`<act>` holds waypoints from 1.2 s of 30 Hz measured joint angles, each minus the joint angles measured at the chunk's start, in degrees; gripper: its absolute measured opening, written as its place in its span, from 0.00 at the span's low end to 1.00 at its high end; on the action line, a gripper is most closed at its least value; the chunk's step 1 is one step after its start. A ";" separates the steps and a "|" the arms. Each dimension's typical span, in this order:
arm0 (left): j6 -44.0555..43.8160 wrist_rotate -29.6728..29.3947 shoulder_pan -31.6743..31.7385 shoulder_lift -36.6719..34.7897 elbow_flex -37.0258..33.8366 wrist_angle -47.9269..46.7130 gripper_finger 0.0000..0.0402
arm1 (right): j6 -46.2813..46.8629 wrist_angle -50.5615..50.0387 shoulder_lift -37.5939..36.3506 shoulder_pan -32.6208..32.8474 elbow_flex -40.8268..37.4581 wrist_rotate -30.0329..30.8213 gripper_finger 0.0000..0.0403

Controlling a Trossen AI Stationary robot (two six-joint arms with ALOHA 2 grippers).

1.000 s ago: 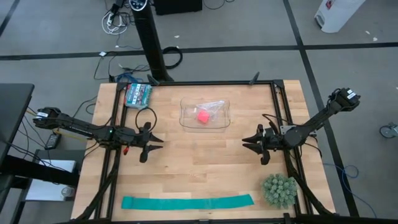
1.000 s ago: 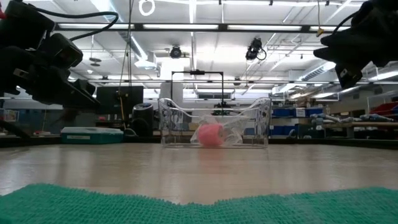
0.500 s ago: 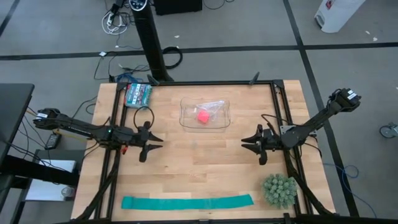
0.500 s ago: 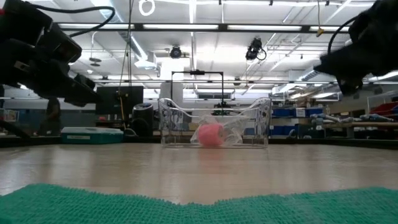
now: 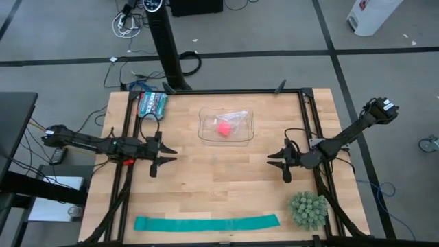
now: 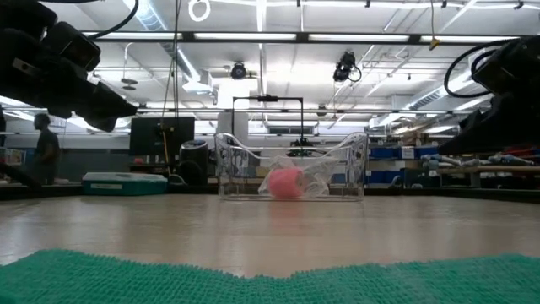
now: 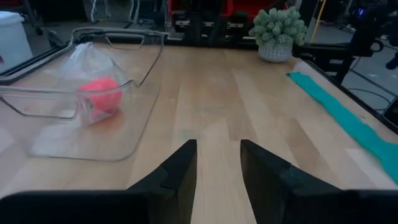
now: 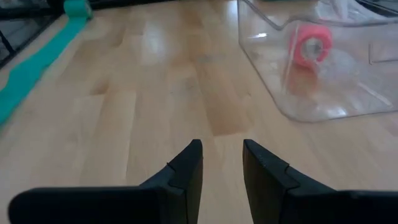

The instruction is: Roll bandage

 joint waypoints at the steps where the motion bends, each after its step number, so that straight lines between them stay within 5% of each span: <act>1: -0.02 0.00 0.00 -0.63 -0.02 -0.93 0.32 | 0.00 -1.75 -0.01 -0.09 0.00 -0.03 0.26; 6: -0.02 0.17 0.00 -2.55 -0.02 -3.79 0.32 | -0.30 -15.79 -1.45 -0.18 0.00 -0.04 0.26; 20: -0.02 0.31 0.00 -5.17 -0.02 -4.19 0.32 | -2.99 -15.51 -15.25 -0.85 0.00 -1.47 0.26; 36: -0.02 0.29 0.00 -10.94 -0.02 -4.40 0.32 | -2.97 -15.47 -30.06 -10.46 0.00 -1.48 0.26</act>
